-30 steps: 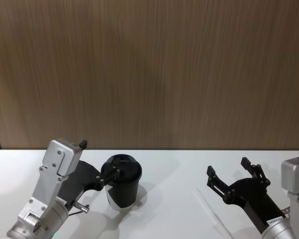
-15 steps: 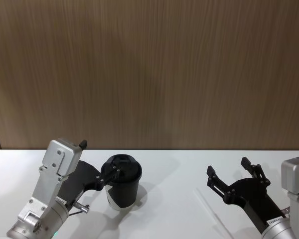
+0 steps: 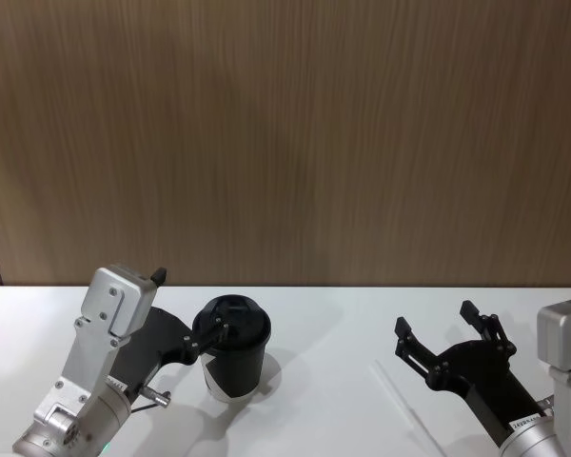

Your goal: Pick up the straw with one hand, pass it to the other hand, and insert it into the cup.

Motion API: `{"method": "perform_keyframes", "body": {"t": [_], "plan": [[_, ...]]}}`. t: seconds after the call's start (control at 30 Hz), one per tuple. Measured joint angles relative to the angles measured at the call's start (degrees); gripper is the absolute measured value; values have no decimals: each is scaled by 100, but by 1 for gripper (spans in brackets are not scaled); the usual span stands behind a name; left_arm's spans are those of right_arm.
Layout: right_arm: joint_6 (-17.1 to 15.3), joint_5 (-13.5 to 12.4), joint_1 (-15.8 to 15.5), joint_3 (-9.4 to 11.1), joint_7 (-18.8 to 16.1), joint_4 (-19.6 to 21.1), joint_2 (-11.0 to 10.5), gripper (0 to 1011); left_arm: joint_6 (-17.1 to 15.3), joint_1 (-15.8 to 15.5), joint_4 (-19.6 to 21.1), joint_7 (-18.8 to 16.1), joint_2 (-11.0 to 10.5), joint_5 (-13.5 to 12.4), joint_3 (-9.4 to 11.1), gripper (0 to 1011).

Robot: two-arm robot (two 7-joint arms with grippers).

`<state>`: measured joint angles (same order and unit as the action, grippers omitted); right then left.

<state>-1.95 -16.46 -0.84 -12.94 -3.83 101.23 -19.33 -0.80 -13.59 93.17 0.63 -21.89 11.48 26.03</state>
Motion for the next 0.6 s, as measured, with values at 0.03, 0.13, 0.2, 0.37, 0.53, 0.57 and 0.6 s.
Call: {"method": "perform_keyframes", "body": {"t": [0.03,0.13,0.2,0.37,0.53,0.57,0.6], "plan": [[0,0,0,0,0,0,0,1001,0,0,0,0,0,0,0,1003],[0,0,0,0,0,0,0,1001,0,0,0,0,0,0,0,1003],[0,0,0,0,0,0,0,1001,0,0,0,0,0,0,0,1004],[0,0,0,0,-1,0,0,1001,0,0,0,0,0,0,0,1003],[-36,6,3,0,-37,12,-23,1001,0,0,0,0,0,0,0,1003],[-74,13,8,1,-59,24,-44,1001,0,0,0,0,0,0,0,1003],[-122,20,16,-3,-85,37,-71,1001,0,0,0,0,0,0,0,1003]]}}
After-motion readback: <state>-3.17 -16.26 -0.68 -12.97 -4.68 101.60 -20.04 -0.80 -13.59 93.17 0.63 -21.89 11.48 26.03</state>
